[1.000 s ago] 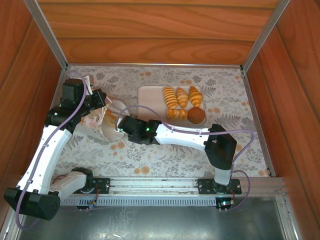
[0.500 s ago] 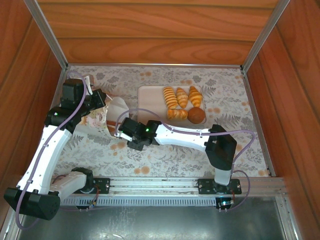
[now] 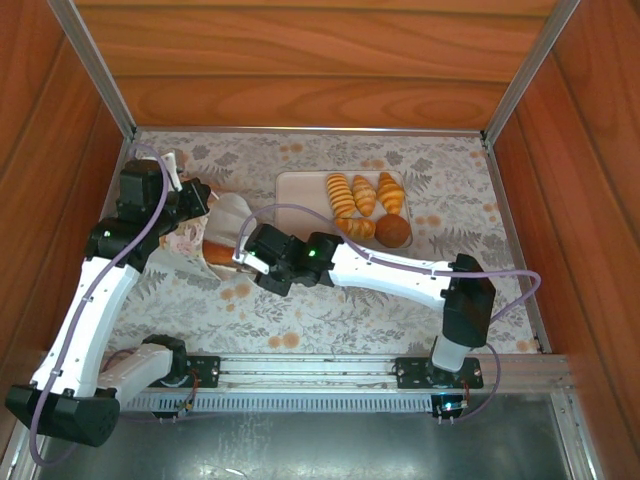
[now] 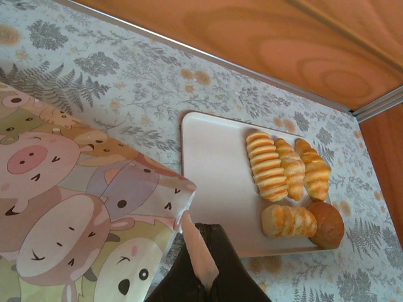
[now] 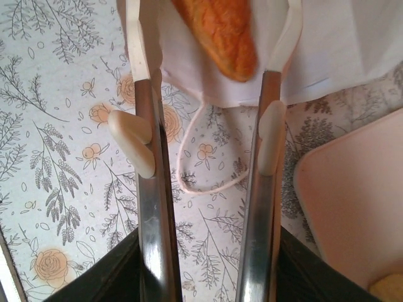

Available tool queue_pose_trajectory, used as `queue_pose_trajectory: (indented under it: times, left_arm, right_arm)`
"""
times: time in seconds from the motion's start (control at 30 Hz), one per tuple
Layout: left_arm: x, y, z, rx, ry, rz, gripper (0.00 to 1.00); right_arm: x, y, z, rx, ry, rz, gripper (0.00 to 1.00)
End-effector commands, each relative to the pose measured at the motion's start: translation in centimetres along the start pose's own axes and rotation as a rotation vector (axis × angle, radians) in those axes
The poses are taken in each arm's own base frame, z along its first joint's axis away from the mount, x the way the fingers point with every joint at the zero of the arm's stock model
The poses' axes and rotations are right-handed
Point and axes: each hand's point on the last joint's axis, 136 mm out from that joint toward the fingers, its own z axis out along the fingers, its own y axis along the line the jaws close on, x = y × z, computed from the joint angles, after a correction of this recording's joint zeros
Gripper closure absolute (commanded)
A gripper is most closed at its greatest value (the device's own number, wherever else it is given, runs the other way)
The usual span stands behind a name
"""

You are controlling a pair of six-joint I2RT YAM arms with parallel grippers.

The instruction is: Take the fake bread out of the paper bag

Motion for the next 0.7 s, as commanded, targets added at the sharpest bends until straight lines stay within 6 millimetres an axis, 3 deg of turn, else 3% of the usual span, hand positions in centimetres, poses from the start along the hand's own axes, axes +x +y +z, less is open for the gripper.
queue_pose_trajectory:
  times: [0.0,0.23,0.67]
  left_arm:
    - [-0.3,-0.1,-0.2,0.003,-0.022,0.004,1.0]
    - [-0.4,-0.3,-0.2,0.007,-0.022,0.006,1.0]
    - [-0.2,-0.3,0.0,0.012,-0.009,0.007,1.0]
  right_arm:
    - [2.0,0.0,0.6,-0.001,0.082,-0.027,0.51]
    - [1.3,0.3,0.1,-0.14,0.041,0.057,0.47]
    - [1.5,-2.1,2.6,-0.22,0.105,0.057,0.42]
